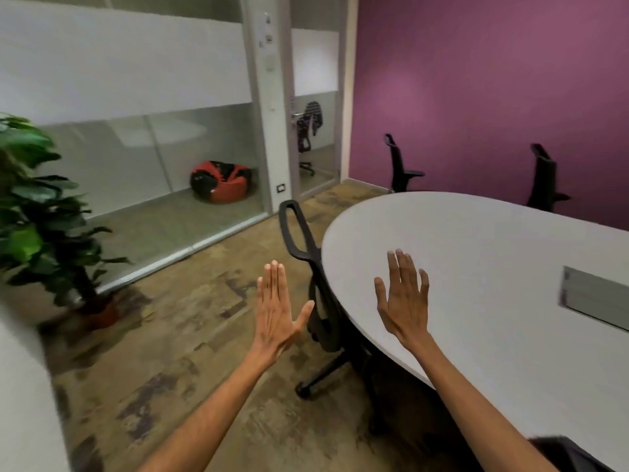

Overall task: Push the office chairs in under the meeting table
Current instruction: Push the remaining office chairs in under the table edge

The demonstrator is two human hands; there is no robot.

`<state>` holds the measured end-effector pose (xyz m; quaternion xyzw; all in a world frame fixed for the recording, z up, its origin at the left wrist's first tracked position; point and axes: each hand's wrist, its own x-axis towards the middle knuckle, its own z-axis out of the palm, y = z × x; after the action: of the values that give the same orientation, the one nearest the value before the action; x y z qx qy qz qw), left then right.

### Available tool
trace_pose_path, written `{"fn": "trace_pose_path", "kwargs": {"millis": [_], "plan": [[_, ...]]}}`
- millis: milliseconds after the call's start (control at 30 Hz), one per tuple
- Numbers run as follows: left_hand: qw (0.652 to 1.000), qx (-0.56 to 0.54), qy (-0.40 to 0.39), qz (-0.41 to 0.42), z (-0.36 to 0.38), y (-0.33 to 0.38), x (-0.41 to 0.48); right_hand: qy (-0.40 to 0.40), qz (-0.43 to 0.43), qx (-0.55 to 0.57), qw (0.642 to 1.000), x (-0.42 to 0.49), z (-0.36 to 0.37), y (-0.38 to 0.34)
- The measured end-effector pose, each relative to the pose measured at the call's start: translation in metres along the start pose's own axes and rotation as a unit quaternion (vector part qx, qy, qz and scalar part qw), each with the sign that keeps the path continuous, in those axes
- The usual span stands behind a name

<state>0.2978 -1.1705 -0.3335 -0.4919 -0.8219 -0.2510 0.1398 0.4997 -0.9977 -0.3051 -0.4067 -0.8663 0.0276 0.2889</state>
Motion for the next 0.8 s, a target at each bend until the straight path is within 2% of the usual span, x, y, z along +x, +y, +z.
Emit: {"fn": "trace_pose_path", "kwargs": {"millis": [67, 100, 300, 567, 800], "plan": [[0.999, 0.023, 0.014, -0.034, -0.020, -0.066, 0.012, -0.003, -0.030, 0.029, 0.999, 0.031, 0.035, -0.061], [0.999, 0.019, 0.019, -0.036, -0.024, -0.070, 0.018, 0.005, -0.032, 0.032, 0.999, 0.035, 0.038, -0.065], [0.987, 0.073, 0.049, -0.135, -0.065, -0.218, 0.054, -0.024, -0.124, 0.073, 0.989, 0.118, 0.118, -0.212], [0.975, 0.113, 0.067, -0.181, -0.062, -0.333, 0.136, -0.031, -0.178, 0.107, 0.978, 0.222, 0.225, -0.310], [0.967, 0.126, 0.079, -0.206, -0.039, -0.437, 0.247, -0.055, -0.191, 0.130, 0.971, 0.357, 0.318, -0.366]]}}
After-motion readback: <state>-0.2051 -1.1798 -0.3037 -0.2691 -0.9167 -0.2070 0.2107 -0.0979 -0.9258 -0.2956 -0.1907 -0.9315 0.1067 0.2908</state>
